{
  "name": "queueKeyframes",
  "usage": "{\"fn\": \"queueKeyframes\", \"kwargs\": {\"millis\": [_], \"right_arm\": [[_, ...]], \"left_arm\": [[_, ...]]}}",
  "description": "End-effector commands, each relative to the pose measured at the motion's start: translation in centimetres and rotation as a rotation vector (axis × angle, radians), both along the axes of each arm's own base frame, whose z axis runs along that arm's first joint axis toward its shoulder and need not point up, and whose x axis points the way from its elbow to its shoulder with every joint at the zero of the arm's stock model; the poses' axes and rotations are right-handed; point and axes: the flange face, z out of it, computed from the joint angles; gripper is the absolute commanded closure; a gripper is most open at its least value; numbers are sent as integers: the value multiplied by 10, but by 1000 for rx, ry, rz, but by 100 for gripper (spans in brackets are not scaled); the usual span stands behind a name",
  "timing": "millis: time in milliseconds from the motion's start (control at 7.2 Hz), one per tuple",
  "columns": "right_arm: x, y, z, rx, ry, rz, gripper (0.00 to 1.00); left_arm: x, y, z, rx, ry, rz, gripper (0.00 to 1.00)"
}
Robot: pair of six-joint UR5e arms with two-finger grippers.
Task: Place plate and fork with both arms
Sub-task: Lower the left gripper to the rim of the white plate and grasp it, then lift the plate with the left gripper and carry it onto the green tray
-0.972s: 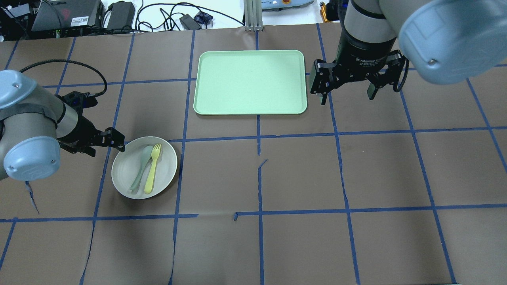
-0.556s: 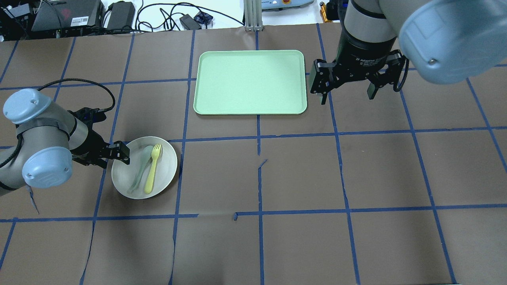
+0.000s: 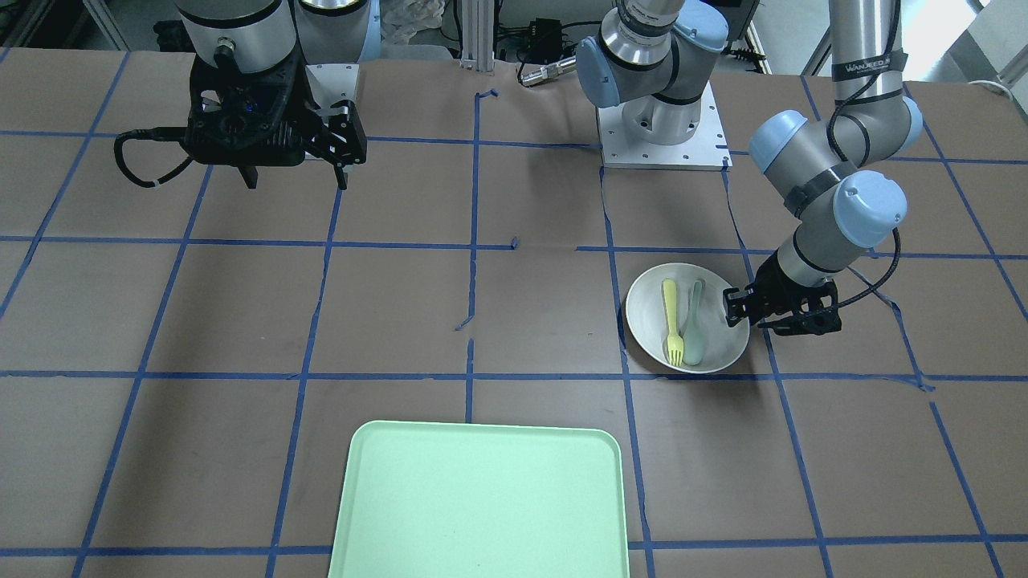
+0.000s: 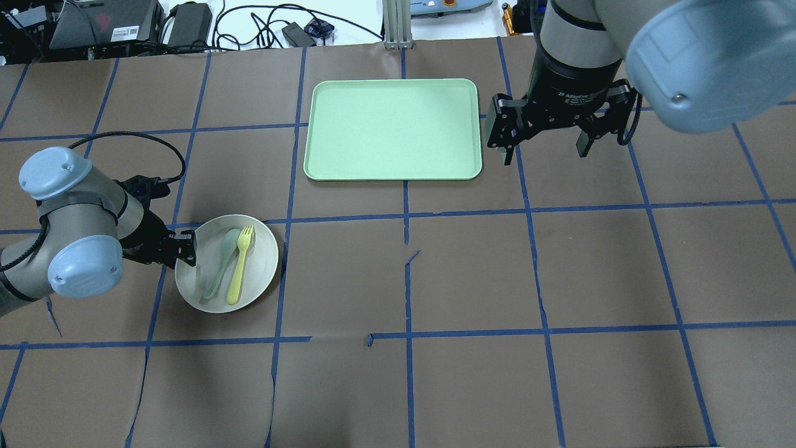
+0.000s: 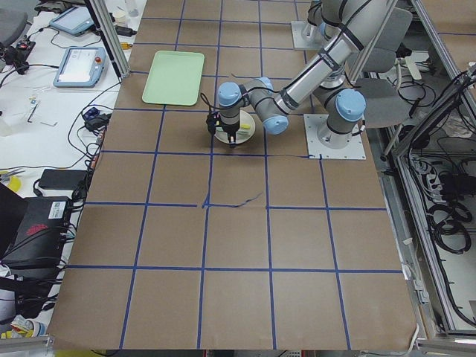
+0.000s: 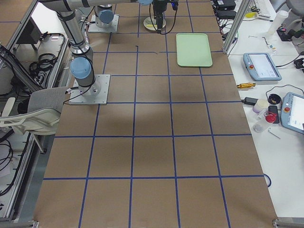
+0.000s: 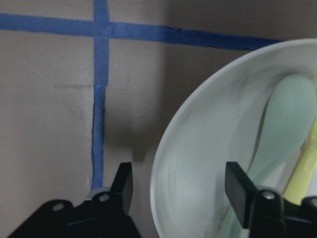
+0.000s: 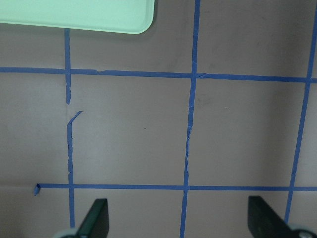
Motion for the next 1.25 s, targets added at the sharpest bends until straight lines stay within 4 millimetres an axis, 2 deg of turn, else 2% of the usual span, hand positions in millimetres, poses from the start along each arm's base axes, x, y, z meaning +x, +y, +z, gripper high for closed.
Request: {"fn": "queueKeyframes", "kwargs": {"millis": [0,139,278,556,694,833,1111], "right_arm": [[0,0,1,-1,0,0,0],[0,0,1,-3,-2,0,0],[0,0,1,-1,0,0,0],[0,0,1,-1,-1,0,0],[0,0,1,-3,-2,0,0],[0,0,1,-3,-2,0,0],[0,0,1,-3,-2,0,0]], "left_arm": [[1,-3,2,1,2,0,100],[2,-6,5,-3,5,-2,100],[4,-17,17,16,27,-4,100],[2,-67,63,4,209,11,100],[-2,-93,74,-34,247,6,100],[-28,-122,79,-54,273,-1,100],[-111,-199,85,-75,285,20,100]]}}
